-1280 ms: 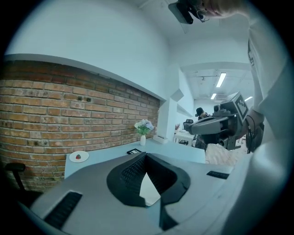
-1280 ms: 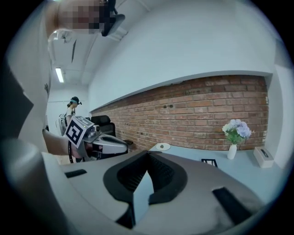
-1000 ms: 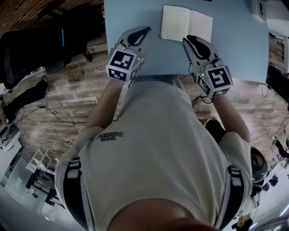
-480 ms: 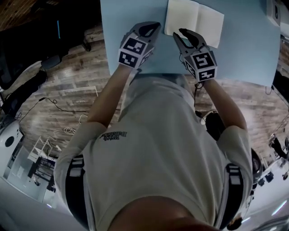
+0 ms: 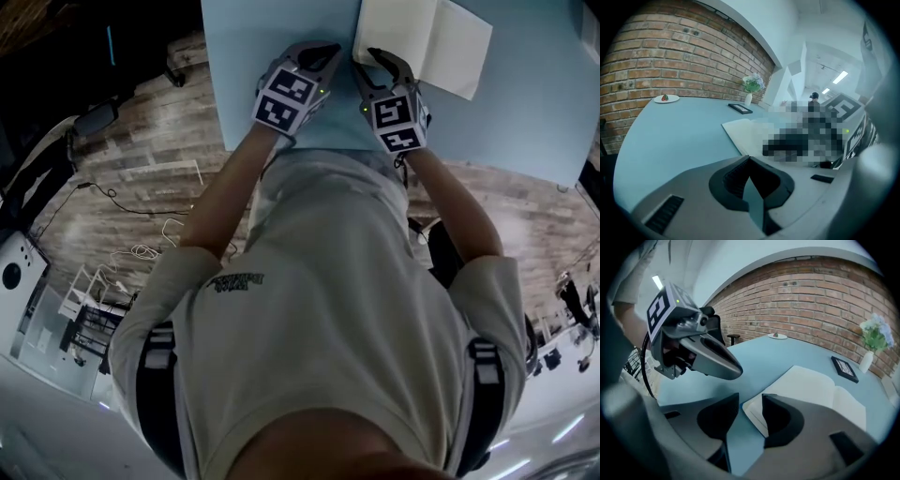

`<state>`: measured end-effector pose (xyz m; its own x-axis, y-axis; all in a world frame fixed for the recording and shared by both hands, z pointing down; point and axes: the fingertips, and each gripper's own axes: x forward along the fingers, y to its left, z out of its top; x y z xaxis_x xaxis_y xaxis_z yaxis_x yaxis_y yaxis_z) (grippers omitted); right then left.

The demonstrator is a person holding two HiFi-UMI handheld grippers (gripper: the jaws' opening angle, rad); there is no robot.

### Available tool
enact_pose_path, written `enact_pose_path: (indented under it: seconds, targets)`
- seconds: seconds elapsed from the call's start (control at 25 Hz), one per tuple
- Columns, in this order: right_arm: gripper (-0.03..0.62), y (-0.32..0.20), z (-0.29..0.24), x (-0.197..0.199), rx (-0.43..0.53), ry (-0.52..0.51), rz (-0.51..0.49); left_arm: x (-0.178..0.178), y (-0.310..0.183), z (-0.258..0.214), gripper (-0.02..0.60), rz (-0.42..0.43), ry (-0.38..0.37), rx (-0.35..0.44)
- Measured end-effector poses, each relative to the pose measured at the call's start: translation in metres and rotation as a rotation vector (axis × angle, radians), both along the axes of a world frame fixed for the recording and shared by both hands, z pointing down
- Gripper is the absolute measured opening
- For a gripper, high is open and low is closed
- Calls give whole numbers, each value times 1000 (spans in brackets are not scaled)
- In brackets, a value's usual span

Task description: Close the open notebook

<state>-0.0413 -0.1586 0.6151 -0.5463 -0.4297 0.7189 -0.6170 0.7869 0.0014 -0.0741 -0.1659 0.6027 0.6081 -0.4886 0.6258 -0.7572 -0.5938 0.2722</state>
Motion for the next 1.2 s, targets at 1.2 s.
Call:
enact_pose_path:
  seconds: [1.2]
  targets:
    - [20, -7, -94, 143, 192, -137, 457, 137, 12, -54, 11, 242, 66, 28]
